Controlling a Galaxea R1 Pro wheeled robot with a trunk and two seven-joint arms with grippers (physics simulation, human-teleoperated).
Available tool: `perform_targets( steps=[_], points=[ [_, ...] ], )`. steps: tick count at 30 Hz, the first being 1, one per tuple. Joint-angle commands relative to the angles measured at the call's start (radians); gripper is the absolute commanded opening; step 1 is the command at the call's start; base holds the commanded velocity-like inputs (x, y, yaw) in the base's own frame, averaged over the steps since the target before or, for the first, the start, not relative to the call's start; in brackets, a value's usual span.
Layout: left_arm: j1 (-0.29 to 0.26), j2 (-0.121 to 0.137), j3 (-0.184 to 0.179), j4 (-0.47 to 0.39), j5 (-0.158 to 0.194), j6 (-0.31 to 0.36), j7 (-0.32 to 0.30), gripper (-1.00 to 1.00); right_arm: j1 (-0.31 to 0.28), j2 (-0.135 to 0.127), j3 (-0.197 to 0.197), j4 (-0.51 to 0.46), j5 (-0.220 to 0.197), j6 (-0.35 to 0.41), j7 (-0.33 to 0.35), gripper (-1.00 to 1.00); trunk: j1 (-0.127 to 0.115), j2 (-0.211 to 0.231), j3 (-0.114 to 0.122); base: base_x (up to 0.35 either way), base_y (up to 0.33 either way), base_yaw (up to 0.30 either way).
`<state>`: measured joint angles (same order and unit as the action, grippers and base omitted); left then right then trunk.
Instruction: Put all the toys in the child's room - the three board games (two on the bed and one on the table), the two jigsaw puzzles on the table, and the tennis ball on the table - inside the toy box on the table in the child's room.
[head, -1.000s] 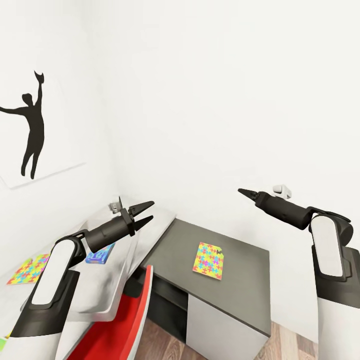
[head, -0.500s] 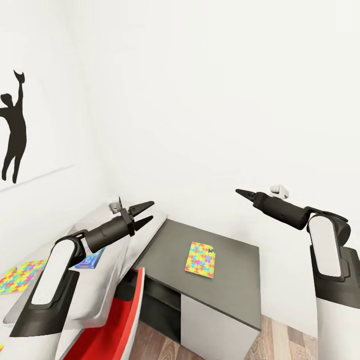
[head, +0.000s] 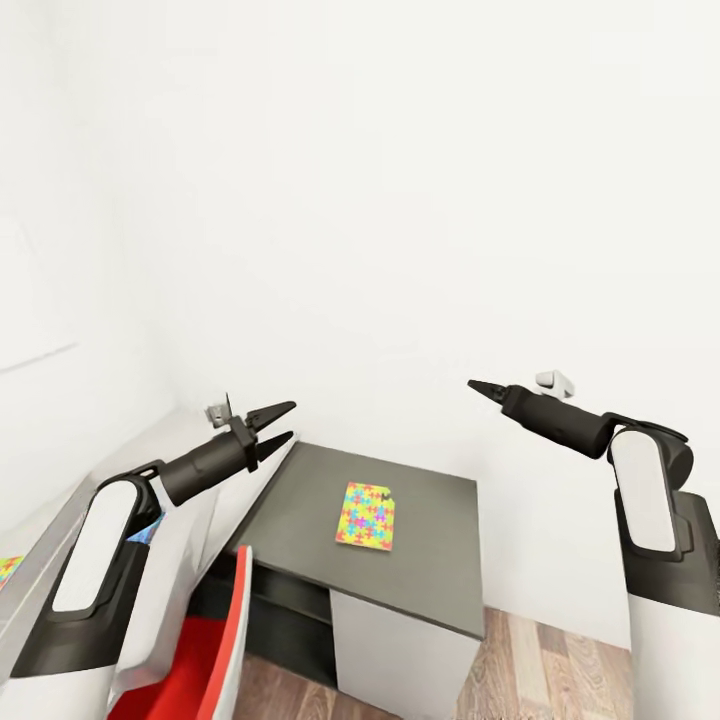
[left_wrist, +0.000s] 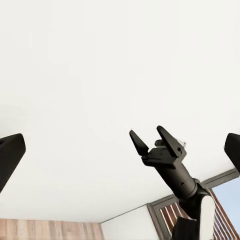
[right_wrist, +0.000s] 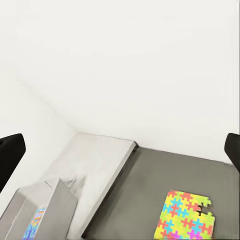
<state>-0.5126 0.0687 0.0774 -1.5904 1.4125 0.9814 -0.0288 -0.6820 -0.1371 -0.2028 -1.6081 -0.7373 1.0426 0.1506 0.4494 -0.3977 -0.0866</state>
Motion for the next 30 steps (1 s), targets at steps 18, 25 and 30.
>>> perform_targets(
  steps=[18, 25, 30],
  points=[
    [0.003, -0.006, 0.019, 0.008, -0.006, 0.003, 0.085, 1.0, 0.034, -0.017, 0.018, 0.04, 0.01, 0.005, -0.22, 1.0, 0.001, -0.002, -0.002, 0.0, 0.0, -0.286],
    [-0.001, -0.011, 0.014, 0.013, -0.007, 0.002, 0.089, 1.0, 0.046, -0.036, 0.019, 0.062, 0.01, 0.005, -0.233, 1.0, 0.001, -0.002, -0.002, 0.0, 0.0, -0.287],
    [-0.004, -0.012, 0.012, 0.022, -0.007, 0.002, 0.09, 1.0, 0.051, -0.044, 0.019, 0.077, 0.01, 0.005, -0.237, 1.0, 0.001, -0.002, -0.002, 0.0, 0.0, -0.287]
  ],
)
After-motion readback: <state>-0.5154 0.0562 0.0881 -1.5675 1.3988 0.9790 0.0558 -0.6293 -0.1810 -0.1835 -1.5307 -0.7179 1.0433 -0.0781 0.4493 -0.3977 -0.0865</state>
